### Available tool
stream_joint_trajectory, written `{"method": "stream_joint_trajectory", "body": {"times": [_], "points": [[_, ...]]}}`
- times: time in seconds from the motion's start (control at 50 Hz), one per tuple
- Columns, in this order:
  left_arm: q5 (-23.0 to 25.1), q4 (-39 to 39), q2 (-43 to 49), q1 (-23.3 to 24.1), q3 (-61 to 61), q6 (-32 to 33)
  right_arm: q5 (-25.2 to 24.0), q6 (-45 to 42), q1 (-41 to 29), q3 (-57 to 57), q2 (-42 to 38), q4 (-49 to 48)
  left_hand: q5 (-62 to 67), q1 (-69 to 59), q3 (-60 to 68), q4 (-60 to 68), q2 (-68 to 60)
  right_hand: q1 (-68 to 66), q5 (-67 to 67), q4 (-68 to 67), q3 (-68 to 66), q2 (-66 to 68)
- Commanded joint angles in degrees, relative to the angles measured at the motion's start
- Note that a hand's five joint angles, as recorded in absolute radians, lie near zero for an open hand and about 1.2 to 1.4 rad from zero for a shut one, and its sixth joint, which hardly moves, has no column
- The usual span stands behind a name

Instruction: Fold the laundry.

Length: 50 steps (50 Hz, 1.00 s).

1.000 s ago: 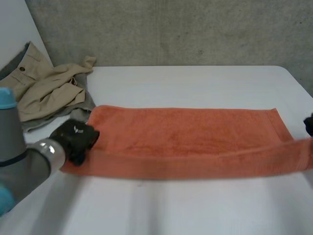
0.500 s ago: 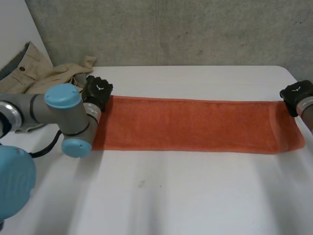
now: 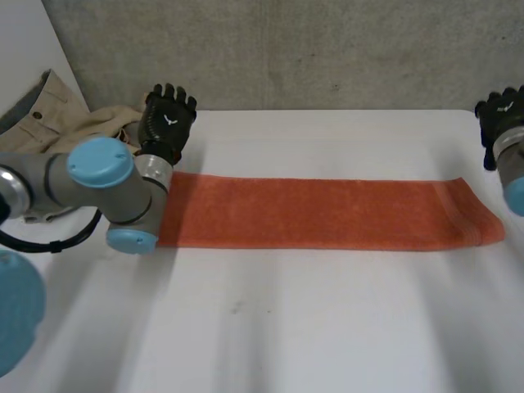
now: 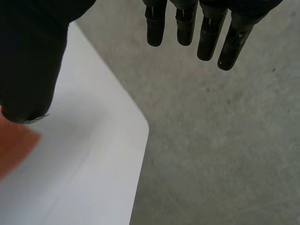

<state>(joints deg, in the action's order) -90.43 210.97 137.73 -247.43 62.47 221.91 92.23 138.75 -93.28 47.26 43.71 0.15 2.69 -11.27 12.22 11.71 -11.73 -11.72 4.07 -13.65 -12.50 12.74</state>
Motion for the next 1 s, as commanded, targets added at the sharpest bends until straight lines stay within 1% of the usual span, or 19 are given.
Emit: {"method": "stream_joint_trajectory", "body": {"times": [0.02, 0.06, 0.12, 0.14, 0.16, 0.18, 0.2, 0.26, 0.34, 0.36, 0.46, 0.58, 0.66, 0.7, 0.72, 0.74, 0.78, 0.86, 1.0], "points": [[-0.4, -0.2, -11.9, -0.2, 14.1, -0.9, -10.7, 3.5, 3.4, 14.2, 13.6, 0.5, -2.7, 1.3, -2.2, -1.7, 1.7, 1.7, -4.1, 3.6, 2.5, -2.7], [-0.4, -0.4, -14.7, -0.4, 17.1, -1.7, -13.7, 3.4, 5.2, 19.1, 16.4, 1.6, -2.7, 1.3, -2.2, -1.7, 1.7, 1.7, -4.1, 3.6, 2.5, -2.7], [0.0, -0.5, -19.6, -0.4, 23.5, -5.9, -15.8, 3.1, 6.7, 23.0, 18.2, 3.7, -2.7, 1.3, -2.2, -1.7, 1.7, 1.7, -4.1, 3.6, 2.5, -2.7], [0.1, -0.6, -21.9, -0.4, 26.7, -9.4, -16.6, 2.9, 7.6, 25.0, 18.6, 5.1, -2.7, 1.3, -2.2, -1.7, 1.7, 1.7, -4.1, 3.6, 2.5, -2.7], [0.2, -0.5, -22.4, -0.4, 27.6, -10.3, -17.2, 2.9, 8.1, 26.3, 18.7, 6.1, -2.7, 1.3, -2.2, -1.7, 1.7, 1.7, -4.1, 3.6, 2.5, -2.7], [0.2, -0.5, -23.1, -0.3, 28.7, -11.7, -17.6, 2.9, 8.5, 27.1, 18.7, 6.7, -2.7, 1.3, -2.2, -1.7, 1.7, 0.8, -3.2, 2.7, 1.6, -1.8], [0.2, -0.5, -24.0, -0.3, 30.0, -13.2, -18.4, 2.8, 9.2, 28.7, 18.7, 7.7, -2.7, 1.3, -2.2, -1.7, 1.7, -4.5, 2.2, -2.6, -3.8, 3.5], [0.4, -0.5, -26.0, -0.4, 33.3, -17.3, -19.8, 2.8, 10.0, 31.0, 18.7, 8.1, -2.7, 1.3, -2.2, -1.7, 1.7, -8.4, 6.1, -6.5, -7.7, 7.4], [0.4, -0.1, -26.6, -0.2, 35.7, -19.2, -23.1, 2.0, 11.6, 33.4, 18.4, 7.3, -2.7, 1.3, -2.2, -1.7, 1.7, -14.0, 11.7, -12.1, -13.2, 13.0], [0.4, 0.0, -26.6, -0.2, 35.9, -19.2, -24.8, 2.0, 12.2, 33.7, 17.6, 6.9, -2.7, 1.3, -2.2, -1.7, 1.7, -14.0, 11.7, -12.1, -13.2, 13.0], [0.3, 0.1, -26.1, -0.8, 36.1, -19.5, -28.5, 2.0, 13.1, 33.0, 12.4, 5.1, -2.7, 1.3, -2.2, -1.7, 1.7, -15.7, 13.3, -13.8, -14.9, 14.7], [0.3, 0.2, -25.8, -1.0, 36.2, -19.5, -28.7, 1.7, 13.3, 32.2, 9.1, 2.0, -2.7, 1.3, -2.2, -1.7, 1.7, -20.6, 18.2, -18.6, -19.8, 19.5], [0.3, 0.2, -25.8, -1.1, 36.4, -19.5, -28.6, 1.7, 13.3, 32.1, 7.2, -1.4, -2.7, 1.3, -2.2, -1.7, 1.7, -30.0, 27.6, -28.0, -29.2, 28.9], [0.3, 0.3, -25.8, -1.3, 36.4, -19.5, -28.2, 1.7, 13.3, 31.8, 6.7, -3.0, -2.7, 1.3, -2.2, -1.7, 1.7, -49.4, 47.1, -47.5, -48.6, 48.4], [0.3, 0.3, -25.8, -1.4, 36.5, -19.5, -27.9, 1.7, 13.4, 31.7, 6.4, -3.5, -2.7, 1.3, -2.2, -1.7, 1.7, -63.8, 61.5, -61.9, -63.0, 62.8], [0.3, 0.3, -25.8, -1.5, 36.5, -19.5, -27.4, 1.8, 13.5, 31.4, 6.0, -4.1, -2.7, 1.3, -2.2, -1.7, 1.7, -68.2, 65.9, -66.3, -67.5, 67.2], [0.3, 0.3, -25.8, -1.7, 36.5, -19.5, -24.0, 1.8, 13.9, 30.4, 5.7, -5.2, -2.7, 1.3, -2.2, -1.7, 1.7, -68.3, 65.9, -66.4, -67.5, 67.3], [0.3, 0.3, -25.8, -1.8, 36.5, -19.5, -19.8, 1.5, 14.4, 29.5, 5.8, -5.2, -2.7, 1.3, -2.2, -1.7, 1.7, -68.3, 65.9, -66.4, -67.5, 67.3], [0.3, 0.3, -25.8, -1.7, 36.6, -19.5, -20.1, -2.6, 20.0, 29.1, 7.3, -5.2, -2.7, 1.3, -2.2, -1.7, 1.7, -68.3, 65.9, -66.4, -67.5, 67.3]]}}
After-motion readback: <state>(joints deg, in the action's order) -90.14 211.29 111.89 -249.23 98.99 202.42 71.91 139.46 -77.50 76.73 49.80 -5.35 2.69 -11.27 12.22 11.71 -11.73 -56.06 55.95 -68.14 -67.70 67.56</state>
